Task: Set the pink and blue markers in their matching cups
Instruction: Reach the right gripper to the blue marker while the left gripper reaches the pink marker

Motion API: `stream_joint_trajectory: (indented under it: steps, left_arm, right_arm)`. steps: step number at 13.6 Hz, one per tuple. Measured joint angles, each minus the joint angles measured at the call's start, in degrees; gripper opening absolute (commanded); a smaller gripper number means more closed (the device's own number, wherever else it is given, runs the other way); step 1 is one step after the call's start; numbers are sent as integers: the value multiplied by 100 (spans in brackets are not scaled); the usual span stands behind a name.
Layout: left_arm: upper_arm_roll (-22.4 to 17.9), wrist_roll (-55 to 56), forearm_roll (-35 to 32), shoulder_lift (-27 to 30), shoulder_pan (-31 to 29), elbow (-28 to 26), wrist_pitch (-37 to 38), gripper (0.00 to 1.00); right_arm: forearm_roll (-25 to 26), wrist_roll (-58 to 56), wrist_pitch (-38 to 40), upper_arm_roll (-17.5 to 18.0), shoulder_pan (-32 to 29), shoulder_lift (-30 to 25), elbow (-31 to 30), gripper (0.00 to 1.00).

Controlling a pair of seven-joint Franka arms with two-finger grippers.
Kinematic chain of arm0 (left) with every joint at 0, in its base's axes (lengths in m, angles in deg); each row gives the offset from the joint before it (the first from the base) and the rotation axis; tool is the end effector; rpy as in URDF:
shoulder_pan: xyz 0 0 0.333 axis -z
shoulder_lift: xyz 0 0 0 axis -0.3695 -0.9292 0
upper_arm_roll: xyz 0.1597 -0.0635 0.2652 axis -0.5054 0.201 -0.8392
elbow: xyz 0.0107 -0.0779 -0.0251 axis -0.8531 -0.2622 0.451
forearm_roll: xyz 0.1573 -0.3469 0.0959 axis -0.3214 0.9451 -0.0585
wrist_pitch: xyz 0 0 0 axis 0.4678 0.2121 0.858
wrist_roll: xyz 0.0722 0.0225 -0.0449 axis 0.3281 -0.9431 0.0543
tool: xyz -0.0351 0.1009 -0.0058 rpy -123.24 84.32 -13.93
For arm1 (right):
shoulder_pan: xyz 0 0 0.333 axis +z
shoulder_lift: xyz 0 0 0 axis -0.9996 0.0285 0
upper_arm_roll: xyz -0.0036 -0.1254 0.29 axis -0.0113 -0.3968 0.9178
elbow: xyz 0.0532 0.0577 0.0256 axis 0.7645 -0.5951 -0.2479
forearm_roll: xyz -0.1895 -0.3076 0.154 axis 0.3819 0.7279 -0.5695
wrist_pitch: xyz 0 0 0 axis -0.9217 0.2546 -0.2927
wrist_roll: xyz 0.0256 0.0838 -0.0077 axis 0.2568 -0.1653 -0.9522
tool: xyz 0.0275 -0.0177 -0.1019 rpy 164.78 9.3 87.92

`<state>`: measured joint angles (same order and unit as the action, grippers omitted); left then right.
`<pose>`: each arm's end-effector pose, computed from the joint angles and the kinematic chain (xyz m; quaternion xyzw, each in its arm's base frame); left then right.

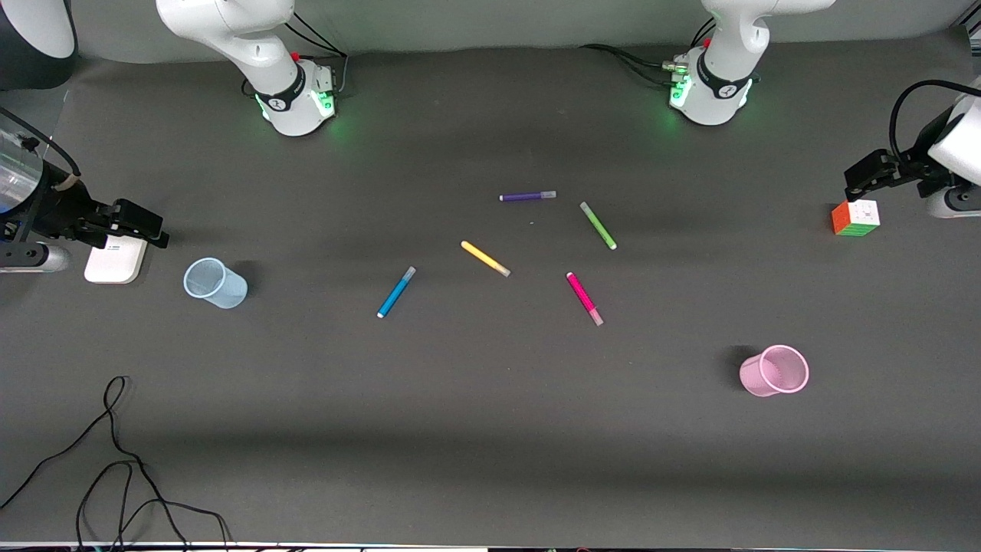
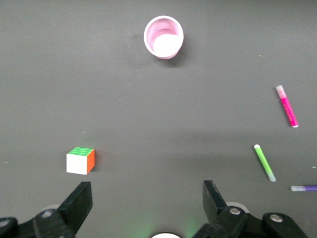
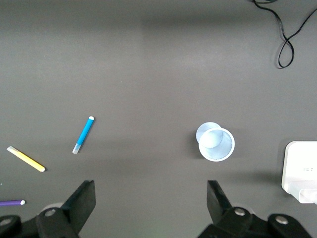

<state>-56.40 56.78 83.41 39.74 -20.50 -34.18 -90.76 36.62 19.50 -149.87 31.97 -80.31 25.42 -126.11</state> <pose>0.5146 -0.0020 0.6020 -0.9992 -0.0121 0.0293 0.0240 0.5658 0.0182 0.6001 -0.9995 0.0243 0.0146 0.0129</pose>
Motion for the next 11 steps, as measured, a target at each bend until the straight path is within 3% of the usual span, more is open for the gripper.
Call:
stream_joint_trajectory:
  steps: [7, 11]
  left_arm:
    - [16, 24, 47, 1, -27, 18, 85, 99]
    - [153, 28, 50, -259, -5, 148, 214, 99]
  right_arm:
    - [-8, 139, 166, -2, 26, 73, -303, 100]
    - [-123, 817, 375, 38, 629, 599, -410, 100]
